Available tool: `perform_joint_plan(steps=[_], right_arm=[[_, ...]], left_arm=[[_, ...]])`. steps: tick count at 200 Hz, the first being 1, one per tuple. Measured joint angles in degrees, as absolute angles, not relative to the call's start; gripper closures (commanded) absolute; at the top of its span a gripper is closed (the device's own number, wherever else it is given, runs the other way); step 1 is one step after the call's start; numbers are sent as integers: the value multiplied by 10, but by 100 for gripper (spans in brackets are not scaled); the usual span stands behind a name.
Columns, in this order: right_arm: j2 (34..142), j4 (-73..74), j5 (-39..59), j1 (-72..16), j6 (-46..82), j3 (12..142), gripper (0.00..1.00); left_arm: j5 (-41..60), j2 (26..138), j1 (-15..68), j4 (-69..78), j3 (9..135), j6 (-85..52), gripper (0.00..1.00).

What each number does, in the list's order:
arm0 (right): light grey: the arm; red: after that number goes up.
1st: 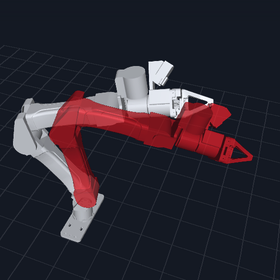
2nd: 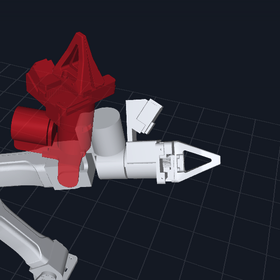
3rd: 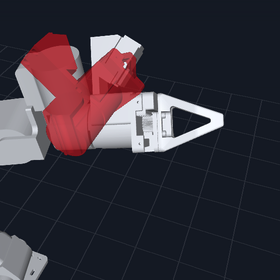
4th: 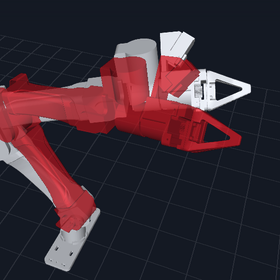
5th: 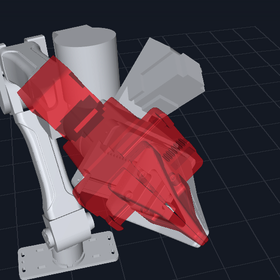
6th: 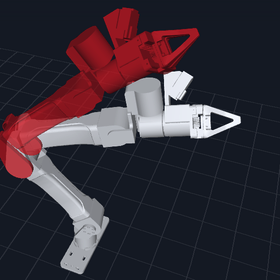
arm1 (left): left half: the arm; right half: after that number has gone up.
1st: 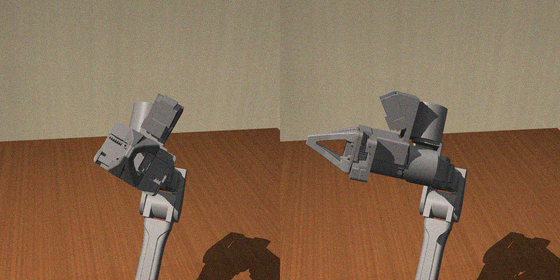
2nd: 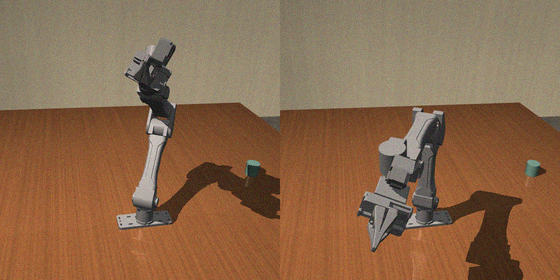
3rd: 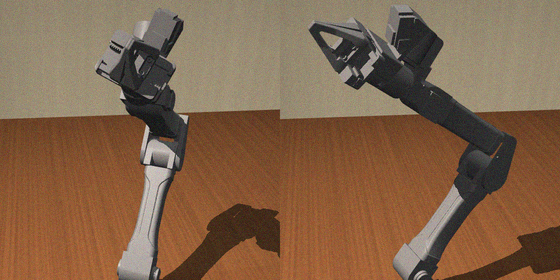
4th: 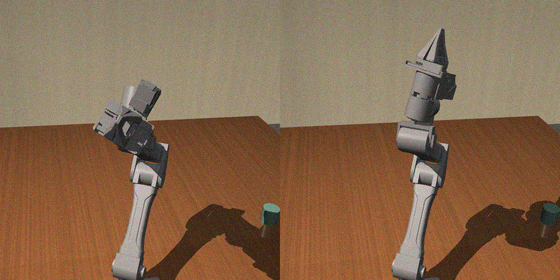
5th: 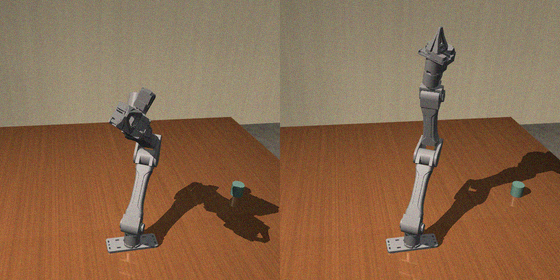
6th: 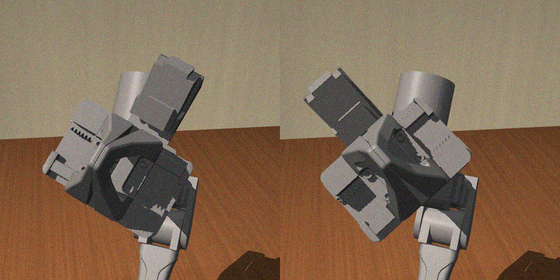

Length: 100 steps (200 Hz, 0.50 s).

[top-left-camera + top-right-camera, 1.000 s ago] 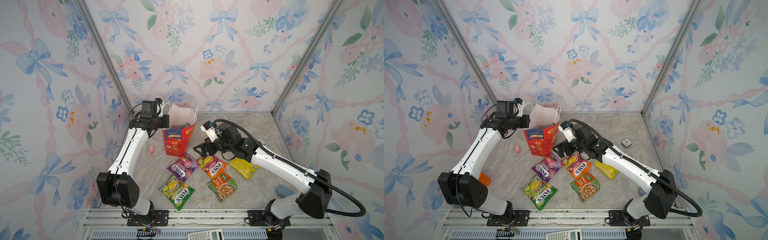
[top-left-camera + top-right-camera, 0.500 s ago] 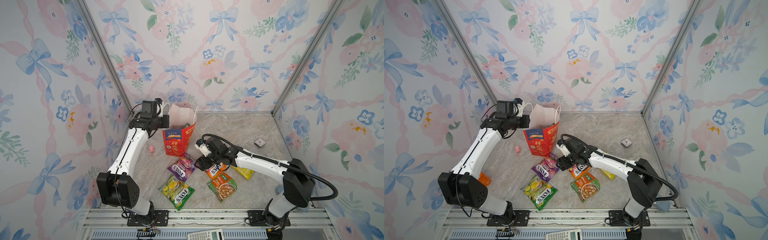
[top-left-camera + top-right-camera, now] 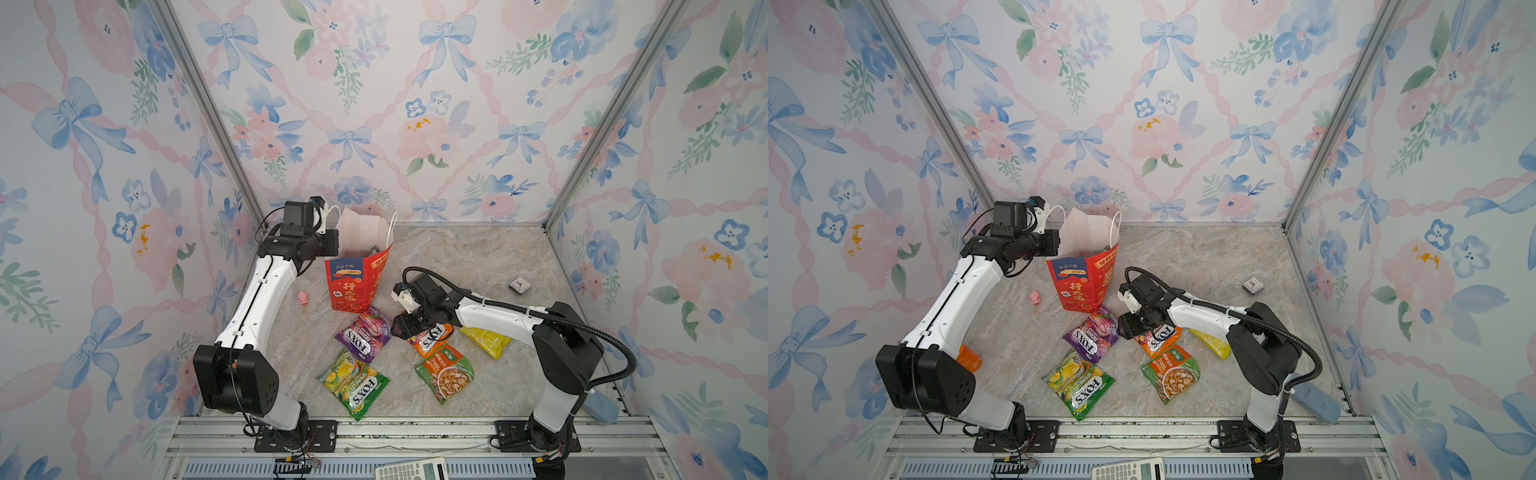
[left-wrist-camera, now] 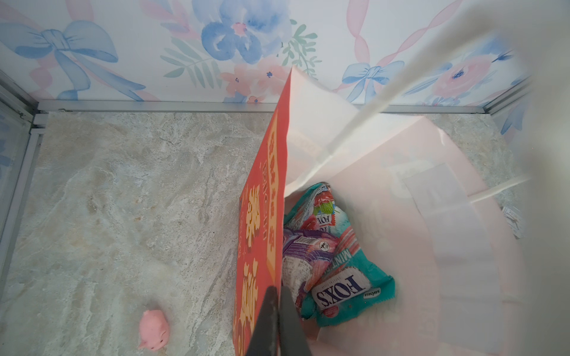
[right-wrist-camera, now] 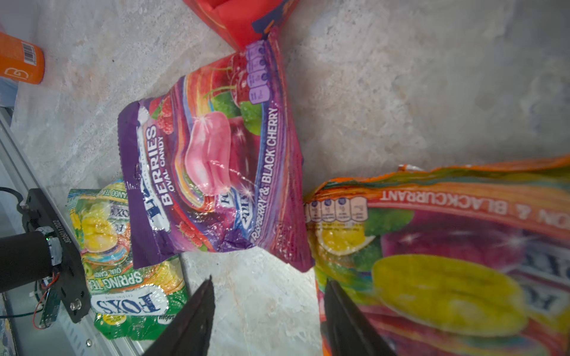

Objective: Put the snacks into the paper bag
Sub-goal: 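Move the right gripper down to the purple Fox's Berries packet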

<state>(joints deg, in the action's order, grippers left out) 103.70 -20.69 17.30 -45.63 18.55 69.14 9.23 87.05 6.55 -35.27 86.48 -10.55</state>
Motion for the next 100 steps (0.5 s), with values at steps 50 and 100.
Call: perform_joint_plan(steps=[50, 100], right_arm=[[1073, -198, 193, -446, 189, 721, 45], [1114, -193, 223, -446, 189, 742, 45]], left_arm=[[92, 870, 65, -353, 865, -105, 100], [92, 870, 65, -353, 865, -105, 100]])
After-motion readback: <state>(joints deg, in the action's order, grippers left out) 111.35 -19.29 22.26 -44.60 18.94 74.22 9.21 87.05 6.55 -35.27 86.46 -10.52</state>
